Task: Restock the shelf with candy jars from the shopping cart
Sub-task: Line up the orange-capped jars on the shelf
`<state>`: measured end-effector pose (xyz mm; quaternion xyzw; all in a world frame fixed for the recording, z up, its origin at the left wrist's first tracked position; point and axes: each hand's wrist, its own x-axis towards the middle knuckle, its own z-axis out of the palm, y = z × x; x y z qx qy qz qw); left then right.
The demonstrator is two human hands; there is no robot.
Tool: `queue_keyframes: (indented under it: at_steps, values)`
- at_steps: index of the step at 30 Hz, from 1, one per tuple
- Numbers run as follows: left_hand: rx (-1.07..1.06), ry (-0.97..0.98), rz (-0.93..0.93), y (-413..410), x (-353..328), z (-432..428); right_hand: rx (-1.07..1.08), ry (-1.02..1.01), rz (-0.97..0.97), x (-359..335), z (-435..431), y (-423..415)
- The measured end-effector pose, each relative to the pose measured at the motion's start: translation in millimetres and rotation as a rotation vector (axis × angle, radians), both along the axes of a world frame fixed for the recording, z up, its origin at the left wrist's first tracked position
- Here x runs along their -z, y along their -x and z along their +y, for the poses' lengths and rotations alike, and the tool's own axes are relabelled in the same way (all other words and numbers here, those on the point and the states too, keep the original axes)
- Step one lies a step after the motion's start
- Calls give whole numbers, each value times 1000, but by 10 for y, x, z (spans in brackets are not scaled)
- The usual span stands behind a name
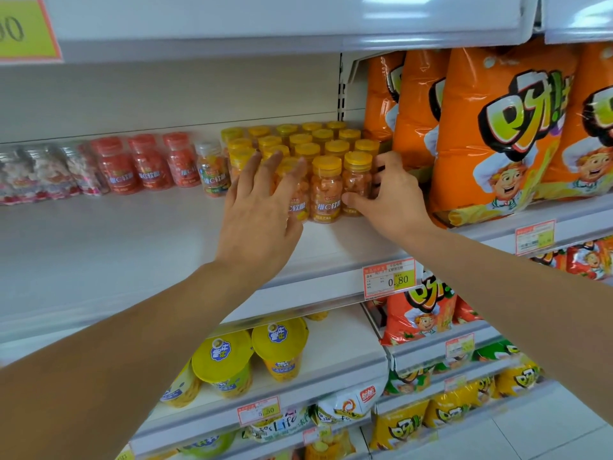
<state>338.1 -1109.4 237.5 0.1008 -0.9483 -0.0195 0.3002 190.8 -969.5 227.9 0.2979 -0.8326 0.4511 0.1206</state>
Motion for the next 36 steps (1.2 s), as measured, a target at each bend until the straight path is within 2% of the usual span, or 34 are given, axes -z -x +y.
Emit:
queue_keyframes:
  at_steps: [3, 7, 9, 12, 15, 18, 21, 24, 26, 28, 32, 36]
  values:
    - [-6, -6, 26, -54, -24, 1, 18, 55, 16, -6, 47, -89]
    - [-4, -15, 105, -201, -44, -9, 11, 150, 141, -77, 100, -421]
    - [-4, -40, 168, -348, -70, -16, -102, 207, 194, -163, 59, -686]
    - [-18, -196, 327, -792, -89, -78, -361, 201, 250, -248, -133, -1203]
    - [-94, -327, 457, -1513, -20, -244, -619, 150, 205, -175, -430, -1800]
    - [-260, -473, 503, -2360, 209, -536, -818, 47, 129, 59, -813, -2409]
    - [-455, -642, 457, -3243, 606, -835, -1004, -84, 58, 407, -1251, -3070]
    - [-686, -782, 314, -4146, 1145, -1022, -1170, -208, -22, 837, -1684, -3778]
    - [-769, -890, 251, -4718, 1509, -1061, -1253, -303, -92, 1153, -1924, -4237]
    - [-826, -1015, 267, -5276, 1861, -1088, -1310, -393, -164, 1491, -2128, -4663]
    - [-1011, -1086, 221, -6202, 2422, -1145, -1364, -605, -228, 2201, -2483, -5364]
    - [-1125, -1090, 7, -6765, 2782, -1265, -1323, -809, -265, 2816, -2826, -5895]
